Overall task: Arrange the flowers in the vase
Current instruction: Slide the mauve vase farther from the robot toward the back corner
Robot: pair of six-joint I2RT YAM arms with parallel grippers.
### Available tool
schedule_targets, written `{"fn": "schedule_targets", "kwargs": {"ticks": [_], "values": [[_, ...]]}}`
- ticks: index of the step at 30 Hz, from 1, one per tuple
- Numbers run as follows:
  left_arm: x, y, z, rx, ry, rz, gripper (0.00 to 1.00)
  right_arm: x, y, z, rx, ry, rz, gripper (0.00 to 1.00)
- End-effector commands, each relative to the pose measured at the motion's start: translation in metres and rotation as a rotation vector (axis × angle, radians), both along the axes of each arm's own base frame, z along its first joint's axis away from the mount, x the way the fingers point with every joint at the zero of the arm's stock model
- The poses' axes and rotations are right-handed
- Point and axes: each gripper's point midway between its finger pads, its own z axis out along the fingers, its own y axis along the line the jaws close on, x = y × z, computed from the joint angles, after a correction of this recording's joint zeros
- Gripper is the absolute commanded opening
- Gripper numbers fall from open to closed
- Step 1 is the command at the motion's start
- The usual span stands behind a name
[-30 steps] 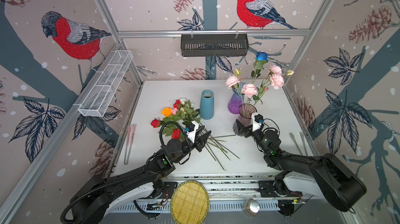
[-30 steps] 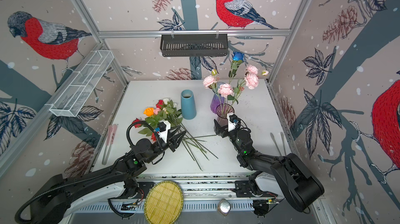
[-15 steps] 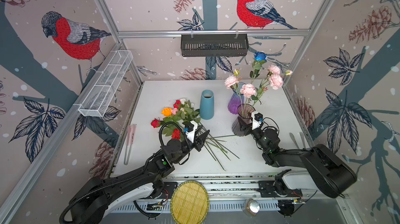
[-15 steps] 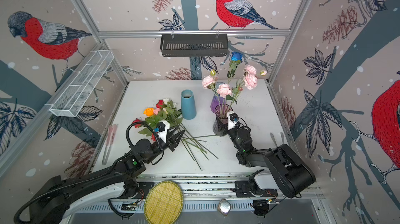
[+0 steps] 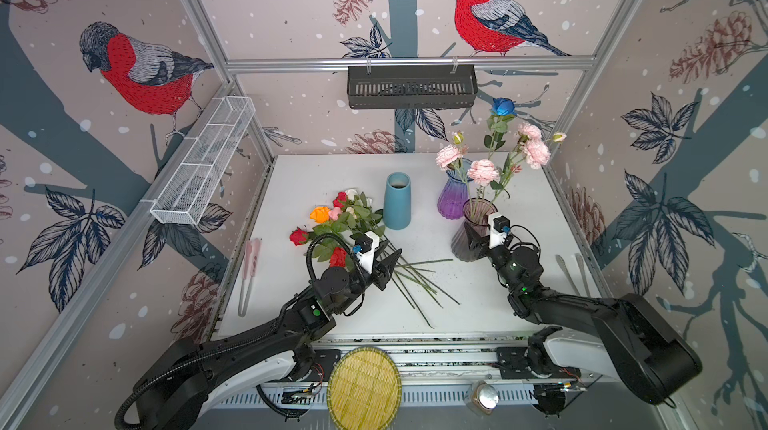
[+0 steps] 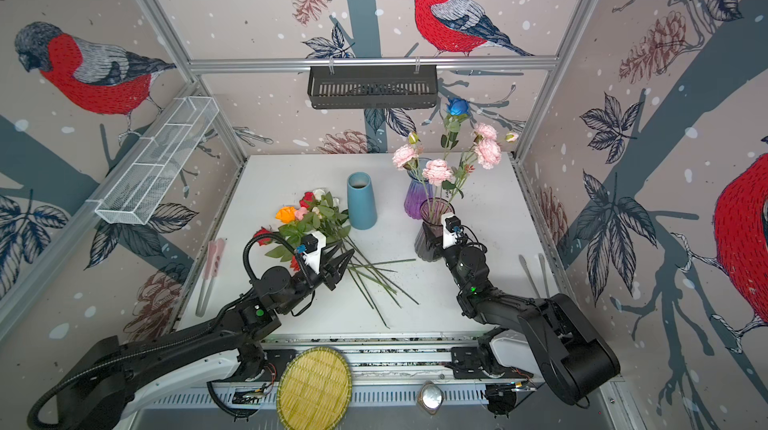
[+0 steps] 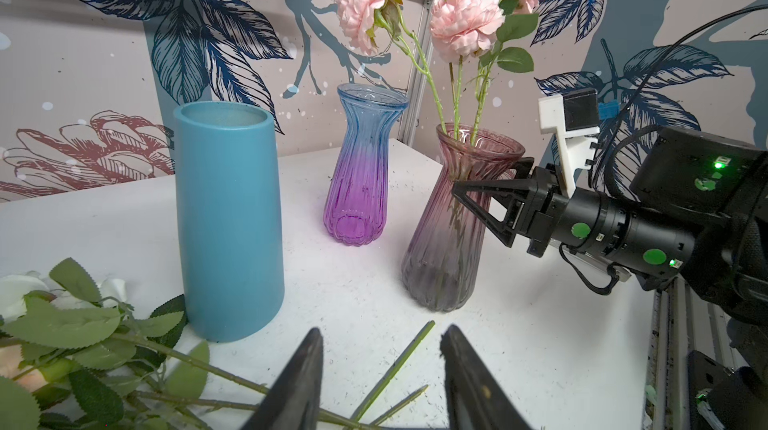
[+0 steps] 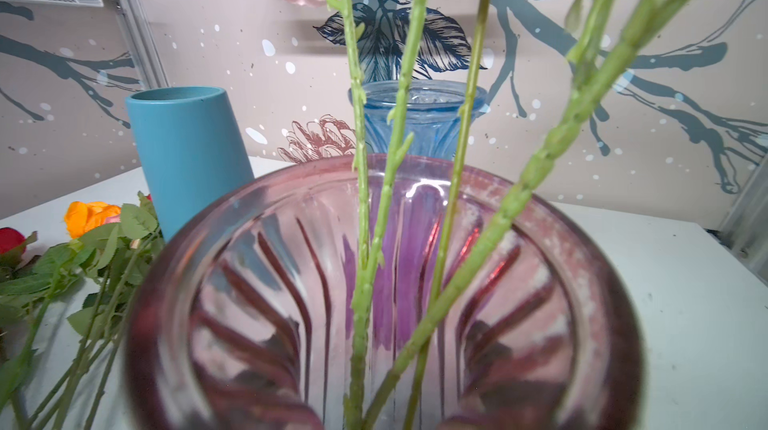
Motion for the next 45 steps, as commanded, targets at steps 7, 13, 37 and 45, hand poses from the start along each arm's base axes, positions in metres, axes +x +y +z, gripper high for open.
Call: {"fn": "schedule_targets", "kwargs": {"ticks": [7, 13, 37, 45], "values": [[0.0, 0.002, 0.006, -0.006, -0.024, 0.007, 0.47, 0.012, -0.038, 0.037, 0.023, -0.111, -0.193, 0.3], [0.0, 0.001, 0.006, -0.007, -0.023, 0.001, 0.47, 0.029, -0.071, 0.057, 0.057, -0.166, -0.31, 0.3], [0.009, 0.005, -0.003, 0.075, -0.039, 0.055, 0.47, 0.176, -0.138, 0.064, -0.103, -0.329, -0.456, 0.29], [0.012, 0.002, -0.009, 0.11, -0.037, 0.057, 0.47, 0.213, -0.16, 0.05, -0.104, -0.304, -0.444, 0.29]]}}
